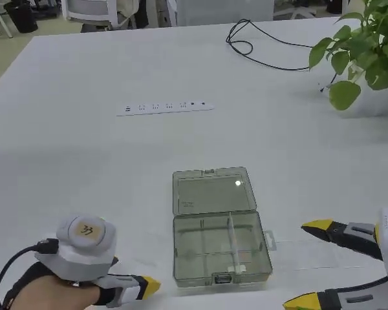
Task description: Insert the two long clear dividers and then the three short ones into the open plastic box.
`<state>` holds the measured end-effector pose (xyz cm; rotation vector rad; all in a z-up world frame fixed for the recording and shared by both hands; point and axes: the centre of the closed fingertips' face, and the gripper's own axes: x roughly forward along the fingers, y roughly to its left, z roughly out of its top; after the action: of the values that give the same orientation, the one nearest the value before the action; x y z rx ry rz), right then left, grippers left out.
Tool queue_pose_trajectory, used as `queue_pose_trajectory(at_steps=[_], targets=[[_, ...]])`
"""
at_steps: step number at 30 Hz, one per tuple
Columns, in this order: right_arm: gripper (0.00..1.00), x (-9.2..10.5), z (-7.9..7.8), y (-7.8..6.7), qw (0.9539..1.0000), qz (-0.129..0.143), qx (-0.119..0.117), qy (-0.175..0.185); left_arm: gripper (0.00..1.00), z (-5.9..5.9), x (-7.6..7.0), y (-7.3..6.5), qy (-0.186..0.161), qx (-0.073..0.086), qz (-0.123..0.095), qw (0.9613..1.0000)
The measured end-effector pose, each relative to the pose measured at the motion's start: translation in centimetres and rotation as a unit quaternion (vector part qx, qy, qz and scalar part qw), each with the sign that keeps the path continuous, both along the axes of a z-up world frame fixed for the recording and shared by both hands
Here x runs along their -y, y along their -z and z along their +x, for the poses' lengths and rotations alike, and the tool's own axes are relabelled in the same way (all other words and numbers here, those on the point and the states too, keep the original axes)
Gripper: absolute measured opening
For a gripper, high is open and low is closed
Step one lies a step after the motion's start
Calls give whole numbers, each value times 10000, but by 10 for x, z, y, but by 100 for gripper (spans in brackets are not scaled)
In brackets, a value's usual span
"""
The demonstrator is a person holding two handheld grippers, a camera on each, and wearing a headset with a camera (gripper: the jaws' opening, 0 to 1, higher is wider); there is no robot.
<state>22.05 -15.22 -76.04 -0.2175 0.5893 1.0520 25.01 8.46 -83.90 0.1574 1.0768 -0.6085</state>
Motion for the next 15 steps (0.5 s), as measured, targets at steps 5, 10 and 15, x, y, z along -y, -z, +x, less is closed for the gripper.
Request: queue_pose_trajectory(at_steps=[5,10,15], targets=[[80,0,-1,-1,9999,96,8,108,52,0,0,7,99,-79,252,9996],[79,0,-1,-1,9998,144,-8,165,50,0,1,10,185,-93,402,9990],[79,-1,2,-4,9996,173,74,212,45,3,-5,11,305,-11,716,9970]])
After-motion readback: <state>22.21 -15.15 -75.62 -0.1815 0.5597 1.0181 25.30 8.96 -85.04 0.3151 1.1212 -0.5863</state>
